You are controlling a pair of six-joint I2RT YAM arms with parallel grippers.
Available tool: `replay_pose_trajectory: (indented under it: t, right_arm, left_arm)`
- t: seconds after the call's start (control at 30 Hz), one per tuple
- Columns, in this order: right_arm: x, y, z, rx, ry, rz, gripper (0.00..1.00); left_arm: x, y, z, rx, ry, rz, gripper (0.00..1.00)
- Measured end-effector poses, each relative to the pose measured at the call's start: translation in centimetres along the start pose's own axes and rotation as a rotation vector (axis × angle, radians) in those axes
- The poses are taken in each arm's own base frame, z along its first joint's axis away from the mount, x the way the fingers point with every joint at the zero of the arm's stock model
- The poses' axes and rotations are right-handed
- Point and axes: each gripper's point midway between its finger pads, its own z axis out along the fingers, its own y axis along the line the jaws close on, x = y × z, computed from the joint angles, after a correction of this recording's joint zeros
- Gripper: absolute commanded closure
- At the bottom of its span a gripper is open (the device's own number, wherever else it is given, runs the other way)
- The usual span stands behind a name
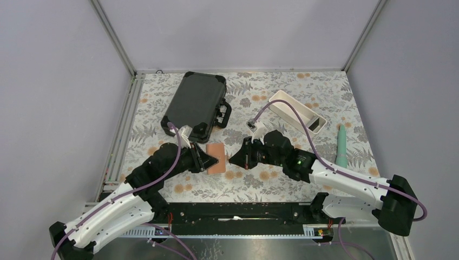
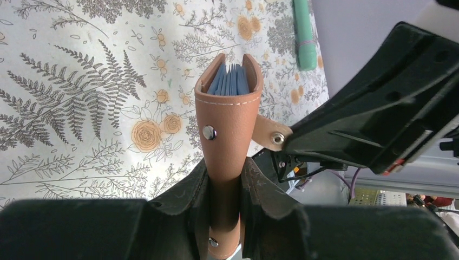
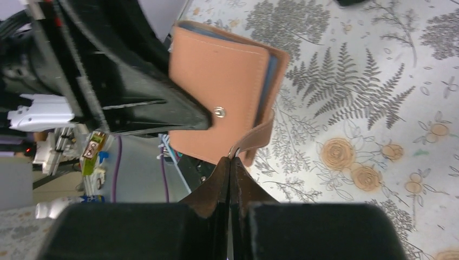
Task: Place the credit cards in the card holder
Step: Close the card holder.
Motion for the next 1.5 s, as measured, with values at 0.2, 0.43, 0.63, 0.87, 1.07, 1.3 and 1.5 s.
replay_pose_trajectory:
  t: [0.2, 0.43, 0.63, 0.87, 1.07, 1.3, 1.5]
  right_arm:
    - [0.1, 1.7, 0.0, -0.086, 0.018, 0.0, 1.0]
    - [0.5, 2.3, 0.9, -0.13, 0.046, 0.013, 1.0]
    - [0.6, 2.3, 1.0, -0.133, 0.05, 0.019, 1.0]
    - [0.6, 2.3, 1.0, -0.132, 0.05, 0.025, 1.0]
    - [0.5, 2.4, 1.0, -0.134, 0.048, 0.028, 1.0]
    - [0.5, 2.4, 1.0, -0.133, 0.047, 0.033, 1.0]
    - [0.5, 2.4, 1.0, -0.131, 0.045, 0.035, 1.0]
  left_arm:
    - [0.4, 0.0, 0.2, 0.008, 0.022, 0.019, 1.0]
    - [0.6, -0.7, 0.1, 0.046, 0.039, 0.045, 1.0]
    - [0.8, -1.0, 0.0, 0.067, 0.052, 0.068, 1.0]
    - [1.0, -1.2, 0.0, 0.086, 0.062, 0.093, 1.0]
    - [1.0, -1.4, 0.0, 0.096, 0.062, 0.111, 1.0]
    - [1.1, -1.5, 0.0, 0.101, 0.066, 0.121, 1.0]
    - [1.1, -1.5, 0.0, 0.104, 0.067, 0.125, 1.0]
